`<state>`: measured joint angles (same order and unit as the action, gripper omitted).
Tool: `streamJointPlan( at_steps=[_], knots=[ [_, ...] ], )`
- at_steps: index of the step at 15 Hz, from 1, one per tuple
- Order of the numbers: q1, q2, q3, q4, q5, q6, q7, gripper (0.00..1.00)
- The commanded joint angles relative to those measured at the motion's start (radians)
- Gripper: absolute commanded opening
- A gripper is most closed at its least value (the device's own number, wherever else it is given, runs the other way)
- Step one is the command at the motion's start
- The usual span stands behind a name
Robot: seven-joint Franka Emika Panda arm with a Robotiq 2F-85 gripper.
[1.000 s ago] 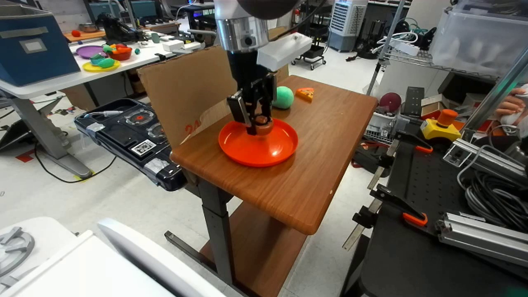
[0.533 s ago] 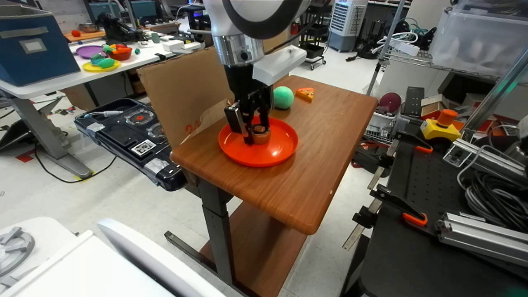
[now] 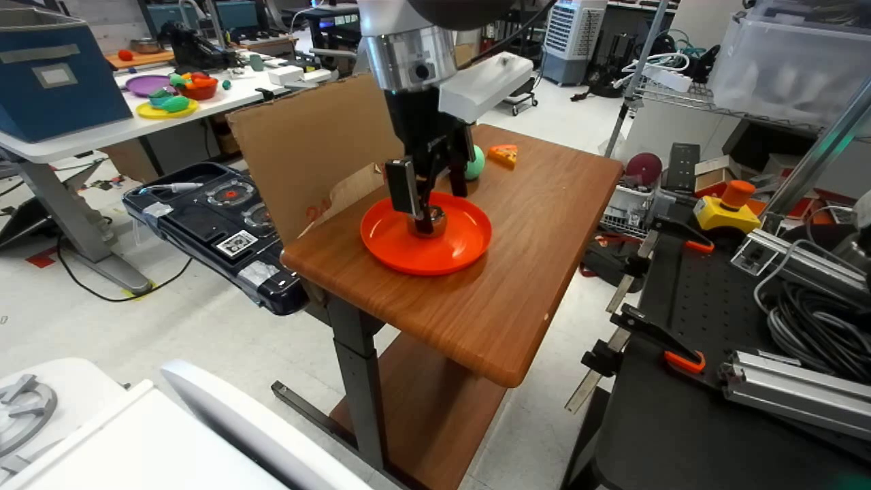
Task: Put the donut on the plate
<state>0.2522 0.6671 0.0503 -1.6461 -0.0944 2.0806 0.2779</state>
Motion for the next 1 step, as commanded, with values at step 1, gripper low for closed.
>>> streamJointPlan(
  at_steps=[1],
  knots=[
    [0.001, -0.013, -0.001, -0.013, 0.001, -0.003, 0.002, 1.0]
  ],
)
